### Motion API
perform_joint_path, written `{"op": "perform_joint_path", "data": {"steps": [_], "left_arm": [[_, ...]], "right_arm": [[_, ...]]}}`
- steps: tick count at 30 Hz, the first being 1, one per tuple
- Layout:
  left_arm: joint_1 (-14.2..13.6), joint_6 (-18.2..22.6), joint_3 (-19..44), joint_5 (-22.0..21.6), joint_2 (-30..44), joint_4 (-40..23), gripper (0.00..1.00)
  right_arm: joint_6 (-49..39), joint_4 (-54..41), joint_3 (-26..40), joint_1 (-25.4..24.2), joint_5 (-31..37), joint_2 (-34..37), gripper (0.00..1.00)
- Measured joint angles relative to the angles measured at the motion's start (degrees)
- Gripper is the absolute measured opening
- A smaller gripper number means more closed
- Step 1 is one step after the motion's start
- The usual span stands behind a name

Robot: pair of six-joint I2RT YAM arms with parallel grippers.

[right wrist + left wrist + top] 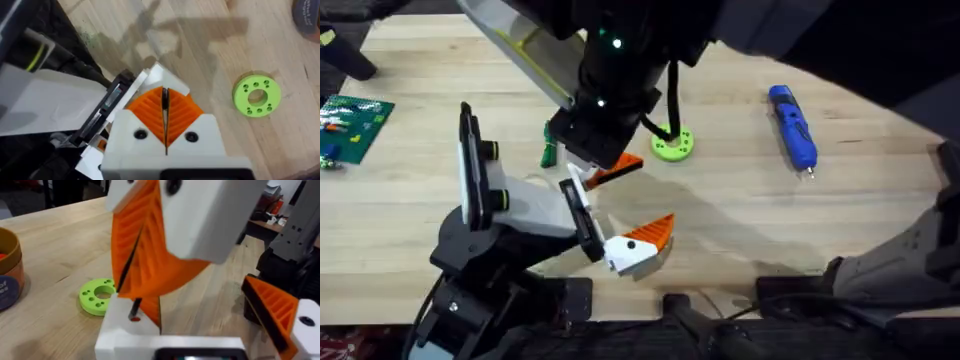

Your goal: Pick up the gripper from the table and insert it into the empty holder that is missing its gripper. Then pick up a screw, insert it into the mounting hole, and use the screwdriver to tighten it. Finally, clean up the table by picking up the vegetable and placing it into the bucket.

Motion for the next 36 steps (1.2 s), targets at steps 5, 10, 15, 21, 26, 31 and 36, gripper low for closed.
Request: {"op": "perform_joint_path", "data": {"steps": [5, 10, 15, 21, 26, 31, 36], "left_arm": [[0.0, 0.0, 0.0, 0.0, 0.0, 0.0, 0.981], [0.0, 0.0, 0.0, 0.0, 0.0, 0.0, 0.981], [0.0, 0.0, 0.0, 0.0, 0.0, 0.0, 0.981], [0.0, 0.0, 0.0, 0.0, 0.0, 0.0, 0.981], [0.0, 0.0, 0.0, 0.0, 0.0, 0.0, 0.981], [0.0, 0.0, 0.0, 0.0, 0.0, 0.0, 0.981], [0.0, 0.0, 0.0, 0.0, 0.0, 0.0, 0.981]], "right_arm": [[0.0, -0.2, 0.0, 0.0, 0.0, 0.0, 0.006], [0.0, -0.2, 0.0, 0.0, 0.0, 0.0, 0.006], [0.0, -0.2, 0.0, 0.0, 0.0, 0.0, 0.006], [0.0, -0.2, 0.0, 0.0, 0.0, 0.0, 0.006], [0.0, -0.4, 0.0, 0.0, -0.3, 0.0, 0.006], [0.0, -0.4, 0.0, 0.0, -0.9, 0.0, 0.006], [0.0, -0.4, 0.0, 0.0, -0.9, 0.0, 0.006]]}}
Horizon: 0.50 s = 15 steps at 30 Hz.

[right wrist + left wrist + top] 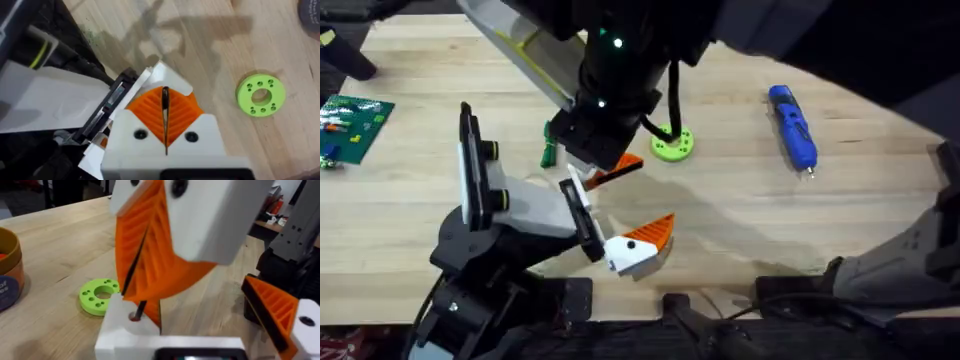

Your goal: Pick up the gripper from the table and insert it into the empty holder that is missing its gripper. Then pick up a screw, insert it into the mounting hole, and use the screwdriver to tighten it. Finally, clean up the table by picking up the vegetable and placing it into the bucket.

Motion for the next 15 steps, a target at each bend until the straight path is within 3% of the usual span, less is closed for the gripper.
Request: {"op": "perform_joint_path", "data": {"steps": [15], "left_arm": [[0.0, 0.0, 0.0, 0.0, 0.0, 0.0, 0.981]], "right_arm": [[0.0, -0.1, 0.0, 0.0, -0.4, 0.1, 0.006]]}}
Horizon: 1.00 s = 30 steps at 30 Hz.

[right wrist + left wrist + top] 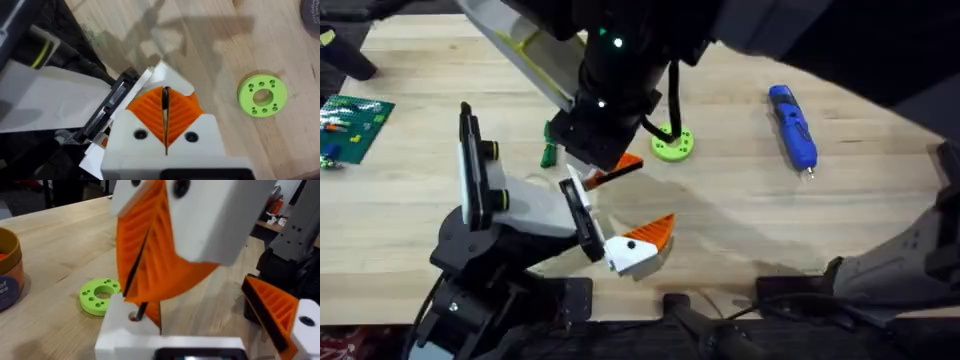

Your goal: Pick up the gripper from the table and insert it into the empty holder that is missing its gripper. Then pick up a screw, insert it into the mounting hole, and use the screwdriver to tighten it. Finally, clean up the table by picking up the vegetable and placing it into the bucket.

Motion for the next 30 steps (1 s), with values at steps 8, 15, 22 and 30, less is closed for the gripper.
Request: {"op": "perform_joint_path", "data": {"steps": [8, 15, 22, 30], "left_arm": [[0.0, -0.3, 0.0, 0.2, 0.0, -0.1, 0.981], [0.0, -0.4, 0.0, 0.2, 0.0, -0.1, 0.981], [0.1, -0.8, 0.0, -0.2, 0.0, -0.1, 0.981], [0.1, -1.2, 0.0, -0.3, 0.0, -0.1, 0.981]], "right_arm": [[0.0, -0.5, 0.2, 0.0, 0.0, 2.7, 0.006], [0.2, -0.5, 0.3, 0.0, -0.1, 2.8, 0.091], [0.6, -1.1, 0.5, -1.1, 2.7, 2.8, 0.885], [0.5, -1.1, 0.6, -1.6, 3.7, 2.8, 0.994]]}}
